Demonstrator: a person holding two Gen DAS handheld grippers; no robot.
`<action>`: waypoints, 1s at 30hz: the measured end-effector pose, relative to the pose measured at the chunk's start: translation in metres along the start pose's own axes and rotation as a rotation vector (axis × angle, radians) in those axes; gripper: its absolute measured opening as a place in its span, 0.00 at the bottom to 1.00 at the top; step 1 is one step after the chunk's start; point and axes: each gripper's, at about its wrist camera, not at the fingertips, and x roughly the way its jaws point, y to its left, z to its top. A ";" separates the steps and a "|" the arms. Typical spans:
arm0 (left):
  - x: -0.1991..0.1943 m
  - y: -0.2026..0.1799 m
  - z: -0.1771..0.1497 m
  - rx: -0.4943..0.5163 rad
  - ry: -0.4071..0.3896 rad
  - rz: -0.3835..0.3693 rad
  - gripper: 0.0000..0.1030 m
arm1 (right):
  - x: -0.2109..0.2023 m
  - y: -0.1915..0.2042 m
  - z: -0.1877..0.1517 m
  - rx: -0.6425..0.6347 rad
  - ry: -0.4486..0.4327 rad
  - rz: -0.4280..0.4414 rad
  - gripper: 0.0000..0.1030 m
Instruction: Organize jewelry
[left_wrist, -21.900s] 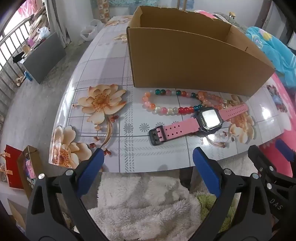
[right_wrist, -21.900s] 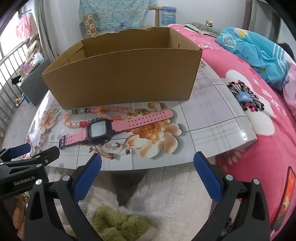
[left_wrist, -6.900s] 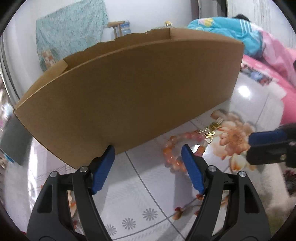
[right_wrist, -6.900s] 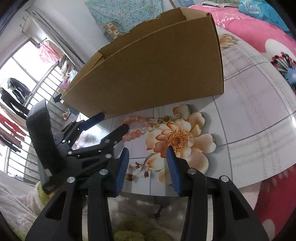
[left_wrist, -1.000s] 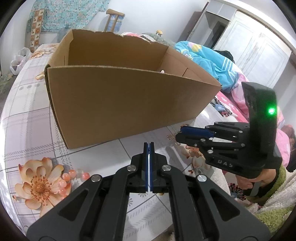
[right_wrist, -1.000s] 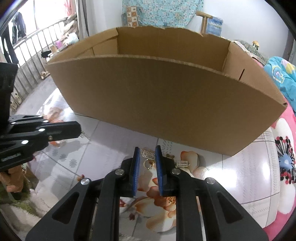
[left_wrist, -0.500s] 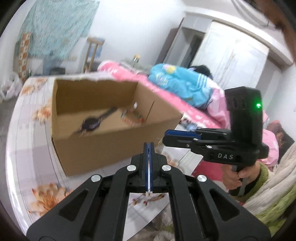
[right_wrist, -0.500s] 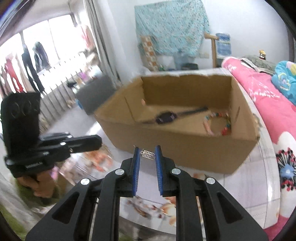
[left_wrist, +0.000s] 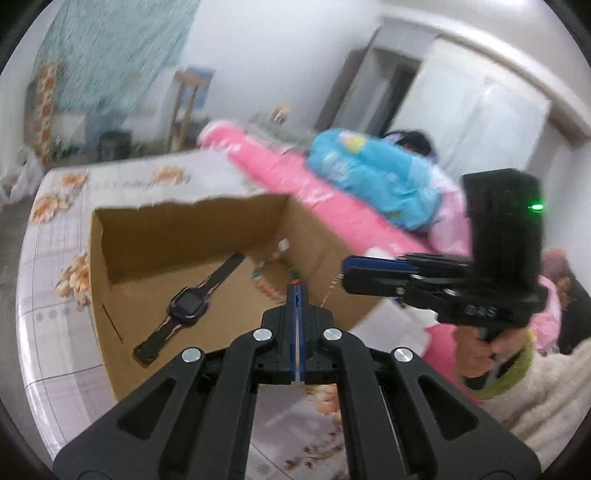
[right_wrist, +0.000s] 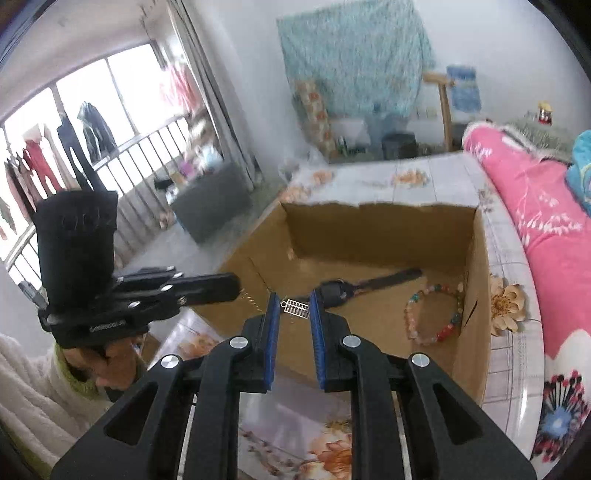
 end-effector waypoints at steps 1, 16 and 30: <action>0.014 0.006 0.005 -0.016 0.041 0.015 0.00 | 0.011 -0.006 0.003 -0.002 0.038 -0.018 0.16; 0.075 0.040 0.006 -0.094 0.200 0.127 0.19 | 0.051 -0.046 0.018 0.015 0.142 -0.077 0.17; 0.030 0.011 0.002 0.017 0.058 0.161 0.28 | -0.019 -0.042 0.002 0.053 -0.060 -0.024 0.17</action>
